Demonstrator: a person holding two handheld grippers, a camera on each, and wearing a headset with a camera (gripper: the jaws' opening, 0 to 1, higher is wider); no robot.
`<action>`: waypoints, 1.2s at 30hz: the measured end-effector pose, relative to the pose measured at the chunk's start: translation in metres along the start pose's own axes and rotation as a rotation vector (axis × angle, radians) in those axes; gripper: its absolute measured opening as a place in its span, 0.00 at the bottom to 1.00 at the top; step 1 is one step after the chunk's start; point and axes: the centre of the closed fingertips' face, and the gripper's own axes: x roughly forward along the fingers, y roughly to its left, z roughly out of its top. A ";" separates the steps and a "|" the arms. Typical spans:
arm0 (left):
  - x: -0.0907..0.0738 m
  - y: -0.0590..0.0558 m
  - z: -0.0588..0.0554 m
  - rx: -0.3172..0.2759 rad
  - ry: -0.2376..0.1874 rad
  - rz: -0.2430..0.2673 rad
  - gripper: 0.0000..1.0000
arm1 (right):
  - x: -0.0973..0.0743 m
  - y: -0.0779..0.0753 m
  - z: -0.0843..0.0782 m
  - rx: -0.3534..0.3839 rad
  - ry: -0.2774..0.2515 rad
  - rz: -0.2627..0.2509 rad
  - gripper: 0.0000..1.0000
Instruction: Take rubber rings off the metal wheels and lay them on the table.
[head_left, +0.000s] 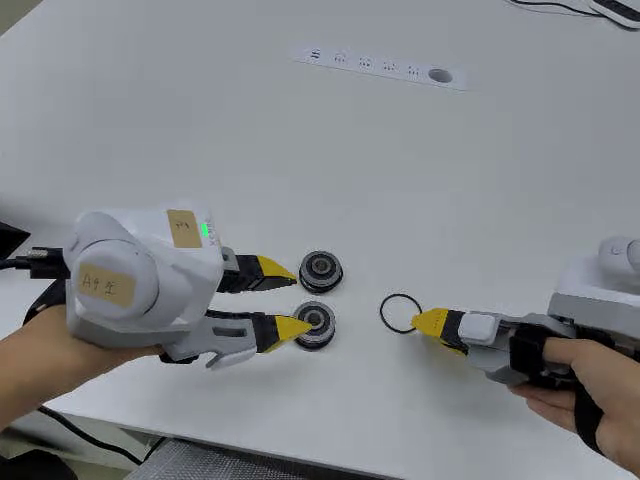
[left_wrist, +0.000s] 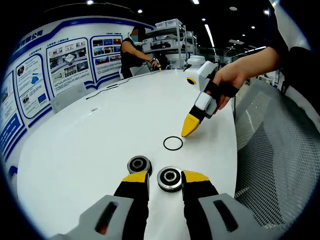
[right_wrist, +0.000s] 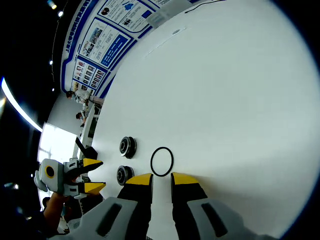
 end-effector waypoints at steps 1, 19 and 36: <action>0.001 0.000 0.000 0.001 0.004 -0.002 0.25 | -0.001 0.001 -0.001 -0.015 0.006 0.008 0.17; 0.024 -0.006 -0.010 0.040 0.066 -0.060 0.20 | 0.007 0.075 -0.015 -0.207 0.020 0.394 0.56; 0.030 -0.008 -0.018 0.055 0.109 -0.089 0.16 | 0.013 0.074 -0.024 -0.154 0.037 0.411 0.56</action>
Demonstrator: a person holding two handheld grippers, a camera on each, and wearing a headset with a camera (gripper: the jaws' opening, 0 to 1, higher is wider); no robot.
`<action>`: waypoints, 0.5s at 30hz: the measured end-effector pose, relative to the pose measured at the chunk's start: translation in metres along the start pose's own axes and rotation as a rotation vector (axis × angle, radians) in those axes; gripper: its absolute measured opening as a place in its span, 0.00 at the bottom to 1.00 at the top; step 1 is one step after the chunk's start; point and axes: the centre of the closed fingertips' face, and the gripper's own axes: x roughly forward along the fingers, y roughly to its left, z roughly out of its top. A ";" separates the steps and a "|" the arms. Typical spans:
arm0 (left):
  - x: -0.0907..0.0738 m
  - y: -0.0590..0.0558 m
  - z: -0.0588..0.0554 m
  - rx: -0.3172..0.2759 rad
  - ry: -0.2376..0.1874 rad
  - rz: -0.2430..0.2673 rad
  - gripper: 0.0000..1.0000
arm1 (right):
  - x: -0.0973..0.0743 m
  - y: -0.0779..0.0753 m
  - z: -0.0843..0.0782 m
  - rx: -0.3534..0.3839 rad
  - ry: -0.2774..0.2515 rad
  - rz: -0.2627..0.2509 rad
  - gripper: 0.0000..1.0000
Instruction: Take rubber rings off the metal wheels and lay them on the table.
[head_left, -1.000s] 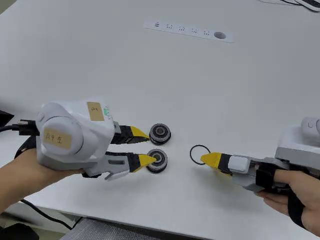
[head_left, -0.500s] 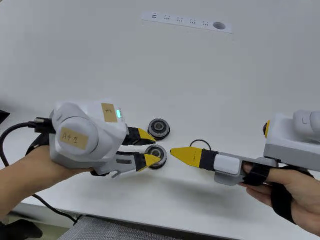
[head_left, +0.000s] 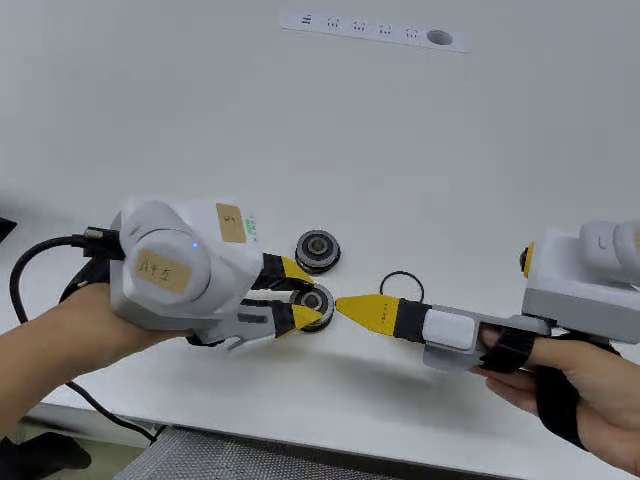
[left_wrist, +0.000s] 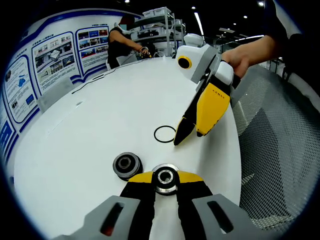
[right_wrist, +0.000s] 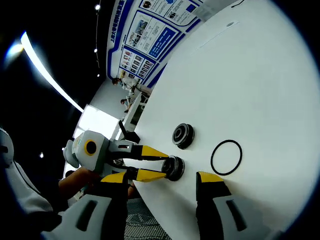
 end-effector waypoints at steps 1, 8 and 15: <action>0.000 0.000 0.000 0.000 0.001 0.000 0.16 | 0.000 0.000 0.000 0.000 0.000 0.001 0.56; 0.000 -0.001 -0.001 -0.009 0.004 -0.006 0.15 | 0.005 0.002 -0.001 0.002 0.008 0.014 0.56; 0.001 -0.001 -0.003 -0.006 0.011 -0.008 0.14 | 0.010 0.008 -0.003 -0.002 0.017 0.039 0.57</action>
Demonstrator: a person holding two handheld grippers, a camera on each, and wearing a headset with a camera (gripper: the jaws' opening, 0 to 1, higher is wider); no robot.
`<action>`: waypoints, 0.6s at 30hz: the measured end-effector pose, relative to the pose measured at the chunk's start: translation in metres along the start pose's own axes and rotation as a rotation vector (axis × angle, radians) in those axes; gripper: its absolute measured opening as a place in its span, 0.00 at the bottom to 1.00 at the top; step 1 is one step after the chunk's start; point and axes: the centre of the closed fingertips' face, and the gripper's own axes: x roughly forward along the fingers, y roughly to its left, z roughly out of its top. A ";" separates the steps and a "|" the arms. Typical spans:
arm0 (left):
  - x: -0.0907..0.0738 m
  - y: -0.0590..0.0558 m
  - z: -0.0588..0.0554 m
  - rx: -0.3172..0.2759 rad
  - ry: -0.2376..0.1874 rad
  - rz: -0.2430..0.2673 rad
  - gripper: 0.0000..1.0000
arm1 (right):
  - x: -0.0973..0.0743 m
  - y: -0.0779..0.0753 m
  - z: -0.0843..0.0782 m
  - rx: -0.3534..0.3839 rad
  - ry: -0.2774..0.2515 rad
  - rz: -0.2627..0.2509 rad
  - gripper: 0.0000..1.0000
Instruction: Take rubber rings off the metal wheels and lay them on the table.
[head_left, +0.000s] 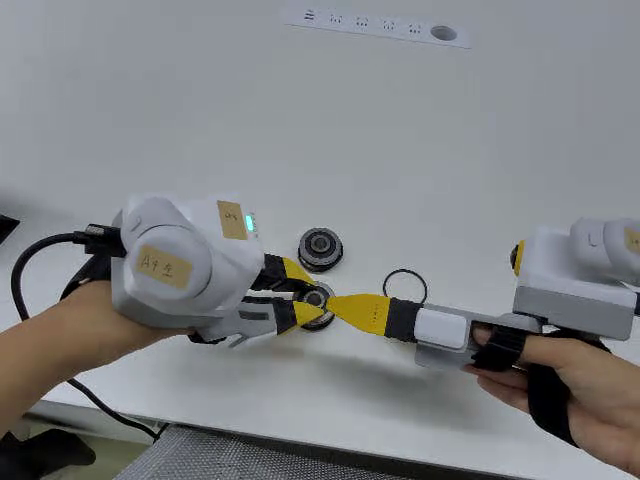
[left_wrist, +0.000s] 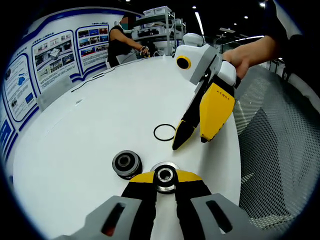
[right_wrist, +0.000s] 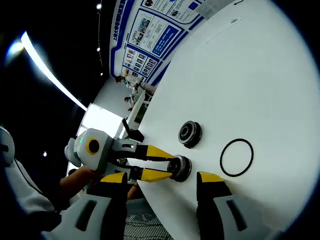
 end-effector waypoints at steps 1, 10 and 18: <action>0.000 0.000 0.000 -0.001 0.001 0.000 0.14 | 0.001 0.000 0.000 0.000 0.001 0.002 0.57; 0.000 0.001 0.000 0.020 0.002 -0.007 0.14 | 0.011 0.002 -0.003 0.000 0.018 0.021 0.59; 0.000 0.001 0.000 0.020 0.025 -0.016 0.13 | 0.022 0.004 -0.004 0.017 0.030 0.037 0.60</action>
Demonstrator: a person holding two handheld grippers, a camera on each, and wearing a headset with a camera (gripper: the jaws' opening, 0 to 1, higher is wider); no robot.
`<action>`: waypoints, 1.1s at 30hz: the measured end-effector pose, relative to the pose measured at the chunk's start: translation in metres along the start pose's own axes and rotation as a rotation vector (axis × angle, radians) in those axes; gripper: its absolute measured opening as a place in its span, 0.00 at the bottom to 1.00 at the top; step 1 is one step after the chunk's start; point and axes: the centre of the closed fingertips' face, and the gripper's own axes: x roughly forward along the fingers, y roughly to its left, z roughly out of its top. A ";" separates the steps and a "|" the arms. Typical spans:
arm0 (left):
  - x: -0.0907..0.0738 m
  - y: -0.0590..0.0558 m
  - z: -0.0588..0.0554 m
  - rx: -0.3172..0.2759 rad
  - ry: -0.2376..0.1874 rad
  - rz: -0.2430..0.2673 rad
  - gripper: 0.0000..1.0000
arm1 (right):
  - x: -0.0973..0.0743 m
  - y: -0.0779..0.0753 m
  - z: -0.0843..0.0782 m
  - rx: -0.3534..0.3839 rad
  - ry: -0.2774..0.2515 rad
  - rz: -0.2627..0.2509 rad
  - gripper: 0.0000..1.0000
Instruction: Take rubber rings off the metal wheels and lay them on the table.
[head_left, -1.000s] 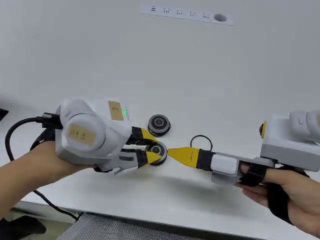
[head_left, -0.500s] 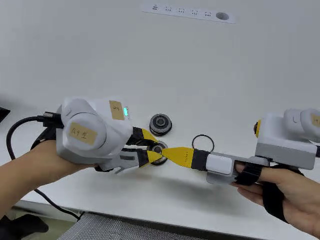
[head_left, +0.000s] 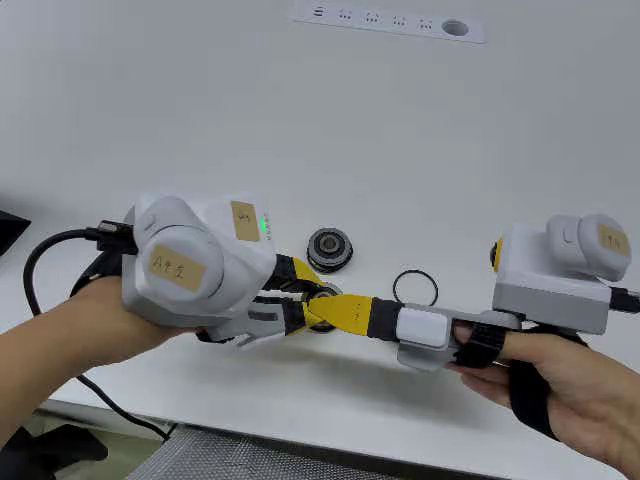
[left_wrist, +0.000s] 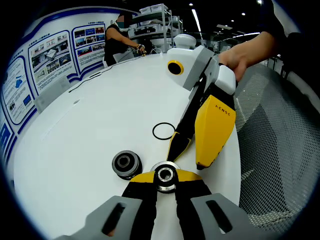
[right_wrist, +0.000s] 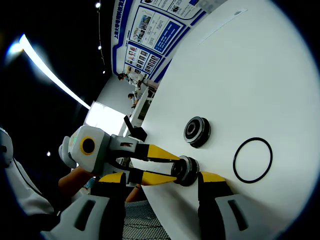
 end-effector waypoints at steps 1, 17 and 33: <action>0.000 0.000 0.000 0.002 0.001 -0.001 0.13 | 0.001 0.000 0.000 0.001 0.001 0.001 0.60; -0.001 0.000 0.000 -0.001 0.000 0.002 0.13 | -0.001 -0.005 0.001 0.065 -0.034 0.010 0.51; -0.001 0.000 0.000 0.000 0.001 0.002 0.13 | -0.006 -0.005 0.003 0.099 -0.054 0.028 0.48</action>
